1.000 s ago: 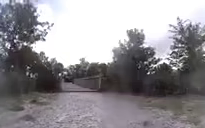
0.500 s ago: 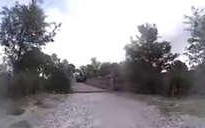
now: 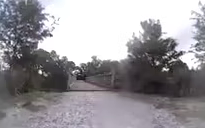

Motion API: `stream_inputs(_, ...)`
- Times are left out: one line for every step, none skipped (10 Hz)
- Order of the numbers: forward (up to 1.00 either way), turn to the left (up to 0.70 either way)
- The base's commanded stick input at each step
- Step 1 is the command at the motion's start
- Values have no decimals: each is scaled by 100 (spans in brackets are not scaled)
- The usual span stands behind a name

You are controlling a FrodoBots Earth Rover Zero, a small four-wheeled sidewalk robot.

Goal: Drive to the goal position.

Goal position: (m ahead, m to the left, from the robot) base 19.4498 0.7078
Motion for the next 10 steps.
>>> stream_inputs(70, 0)
stream_inputs(70, 0)
stream_inputs(70, 0)
stream_inputs(70, 0)
stream_inputs(70, 0)
stream_inputs(70, 0)
stream_inputs(70, 0)
stream_inputs(70, 0)
stream_inputs(70, 0)
stream_inputs(70, 8)
